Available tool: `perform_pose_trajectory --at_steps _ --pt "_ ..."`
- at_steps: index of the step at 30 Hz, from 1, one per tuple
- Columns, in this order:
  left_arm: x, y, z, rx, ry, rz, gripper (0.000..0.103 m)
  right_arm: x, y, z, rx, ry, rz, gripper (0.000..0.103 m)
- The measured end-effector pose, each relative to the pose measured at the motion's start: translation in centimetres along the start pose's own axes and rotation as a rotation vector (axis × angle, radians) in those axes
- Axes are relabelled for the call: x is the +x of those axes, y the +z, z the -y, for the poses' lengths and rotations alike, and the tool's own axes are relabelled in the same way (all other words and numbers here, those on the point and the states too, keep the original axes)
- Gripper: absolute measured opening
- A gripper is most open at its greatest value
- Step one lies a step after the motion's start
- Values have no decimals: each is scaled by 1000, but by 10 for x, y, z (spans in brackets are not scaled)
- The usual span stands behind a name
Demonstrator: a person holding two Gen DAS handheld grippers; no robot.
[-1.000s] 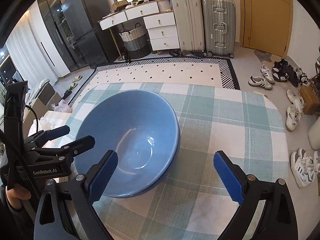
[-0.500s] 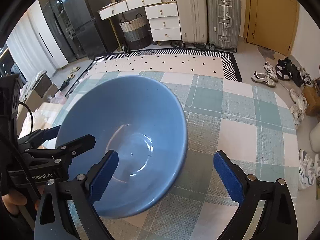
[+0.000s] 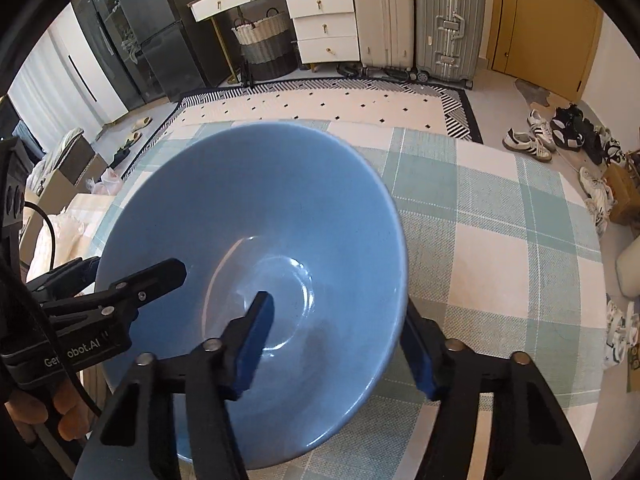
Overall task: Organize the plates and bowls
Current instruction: 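Close both tools on the rim of the three nested blue bowls, then lift and carry the bowl stack with both tools over the cream plates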
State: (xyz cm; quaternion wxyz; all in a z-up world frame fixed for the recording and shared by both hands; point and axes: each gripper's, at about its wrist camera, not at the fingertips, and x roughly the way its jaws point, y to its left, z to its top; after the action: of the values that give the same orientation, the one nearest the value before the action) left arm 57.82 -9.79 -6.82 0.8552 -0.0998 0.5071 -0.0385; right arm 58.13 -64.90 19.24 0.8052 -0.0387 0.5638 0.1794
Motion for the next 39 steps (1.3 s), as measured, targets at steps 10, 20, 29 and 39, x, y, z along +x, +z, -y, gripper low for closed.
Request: perform_pose_trajectory --at_steps 10,20,29,39 --pt "5 -1 12 46 -5 -18 21 -3 0 9 40 7 21 39" --pt "5 -4 15 52 -15 -15 16 -3 1 10 45 11 32 22" --pt "0 -12 14 50 6 4 13 -12 -3 2 25 7 77 21" --pt "-42 -19 9 44 19 78 13 -45 -7 -16 5 16 127 21"
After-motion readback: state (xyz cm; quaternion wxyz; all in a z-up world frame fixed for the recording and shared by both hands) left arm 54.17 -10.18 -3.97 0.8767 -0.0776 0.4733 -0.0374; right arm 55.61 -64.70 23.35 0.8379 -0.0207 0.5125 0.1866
